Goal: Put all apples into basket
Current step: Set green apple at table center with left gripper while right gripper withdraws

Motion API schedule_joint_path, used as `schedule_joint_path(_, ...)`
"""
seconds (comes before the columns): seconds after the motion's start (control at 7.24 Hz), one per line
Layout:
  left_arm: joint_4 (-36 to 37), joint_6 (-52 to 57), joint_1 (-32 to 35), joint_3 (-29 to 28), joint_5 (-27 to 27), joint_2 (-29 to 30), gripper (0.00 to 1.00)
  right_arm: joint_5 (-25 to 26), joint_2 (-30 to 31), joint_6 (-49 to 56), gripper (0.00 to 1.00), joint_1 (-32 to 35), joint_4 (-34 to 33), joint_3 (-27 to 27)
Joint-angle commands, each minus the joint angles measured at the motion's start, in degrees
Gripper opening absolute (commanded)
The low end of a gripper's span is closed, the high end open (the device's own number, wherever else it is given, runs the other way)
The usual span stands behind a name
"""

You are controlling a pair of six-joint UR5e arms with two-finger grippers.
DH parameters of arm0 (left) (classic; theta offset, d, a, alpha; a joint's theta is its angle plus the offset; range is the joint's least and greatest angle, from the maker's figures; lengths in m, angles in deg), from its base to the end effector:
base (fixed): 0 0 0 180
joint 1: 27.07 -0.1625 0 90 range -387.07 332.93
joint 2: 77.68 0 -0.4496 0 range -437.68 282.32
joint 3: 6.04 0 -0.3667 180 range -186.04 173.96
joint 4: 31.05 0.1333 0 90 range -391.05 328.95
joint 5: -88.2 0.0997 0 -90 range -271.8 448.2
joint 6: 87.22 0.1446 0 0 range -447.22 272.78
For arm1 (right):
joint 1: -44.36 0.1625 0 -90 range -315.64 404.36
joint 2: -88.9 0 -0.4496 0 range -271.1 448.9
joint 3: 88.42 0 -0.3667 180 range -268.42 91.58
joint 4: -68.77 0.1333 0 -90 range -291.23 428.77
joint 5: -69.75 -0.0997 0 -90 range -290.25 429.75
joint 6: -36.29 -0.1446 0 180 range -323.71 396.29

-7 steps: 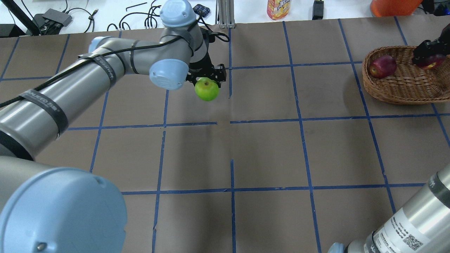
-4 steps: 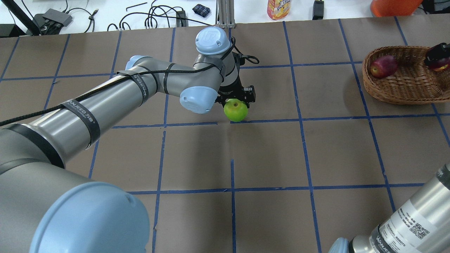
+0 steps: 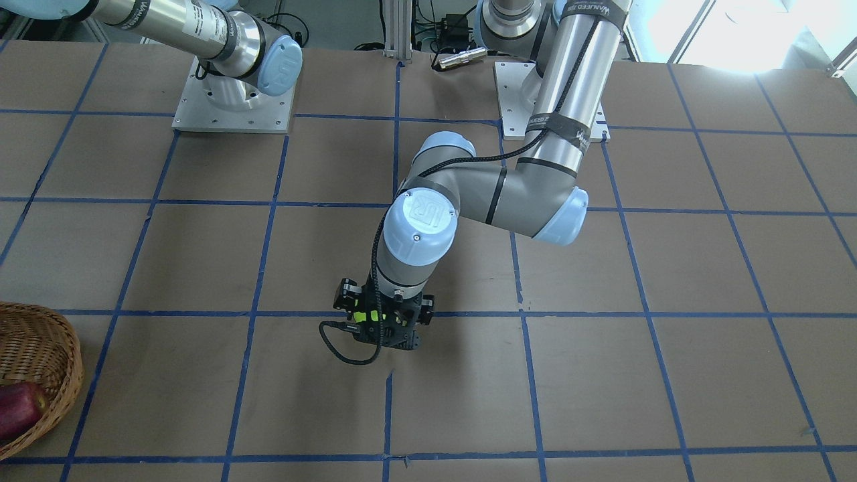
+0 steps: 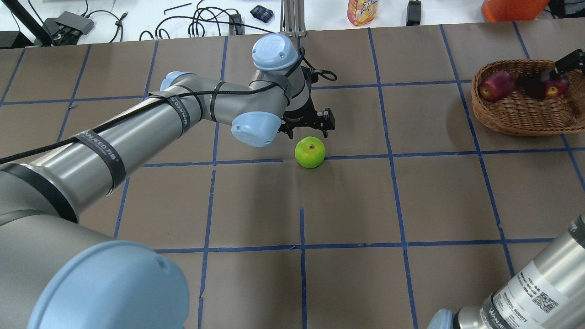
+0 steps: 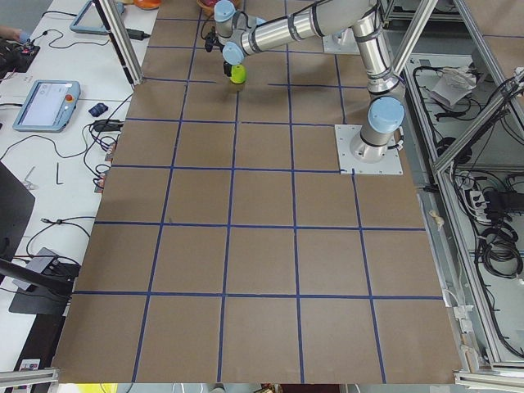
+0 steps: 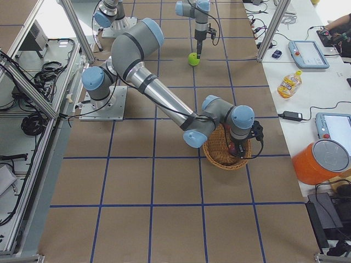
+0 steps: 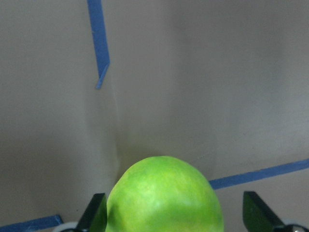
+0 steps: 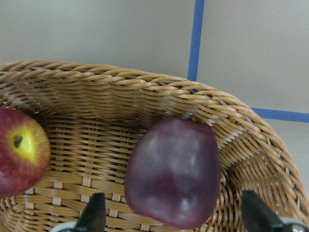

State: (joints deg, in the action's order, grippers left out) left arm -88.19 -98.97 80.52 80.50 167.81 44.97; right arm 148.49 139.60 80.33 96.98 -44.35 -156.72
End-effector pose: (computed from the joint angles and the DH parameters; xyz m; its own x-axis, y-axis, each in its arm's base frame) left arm -0.3548 -0.5917 0.2267 -0.9760 0.1081 0.1892 0.1050 0.9941 -0.0260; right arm -0.3253 -0.6918 0.2680 -0.9885 -0.1325 -0.0728 -0.1153 0.9721 -0.2043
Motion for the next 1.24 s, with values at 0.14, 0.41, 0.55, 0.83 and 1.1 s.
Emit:
schedule_joint_path(0.14,-11.66,12.06,-12.36,-2.50,9.80,-4.69,1.00,0.45,9.48,-6.47,1.00,11.93,15.16,-1.56)
schedule_joint_path(0.41,-15.53,15.26,-16.26,-3.38,10.57,-8.81,1.00,0.02,14.50,-19.48,1.00,21.60,16.88,-6.21)
schedule_joint_path(0.55,-16.33,15.43,-16.96,-3.47,10.57,-10.40,1.00,-0.16,16.00,-26.92,1.00,26.87,16.01,-8.06)
schedule_joint_path(0.83,-26.14,15.35,-17.32,-3.47,9.86,-13.91,1.00,0.71,16.02,-45.64,1.00,39.95,9.64,-11.05)
schedule_joint_path(1.1,-27.50,17.70,-20.72,-3.13,9.52,-16.04,1.00,0.80,15.49,-58.93,1.00,48.60,-5.80,-20.24)
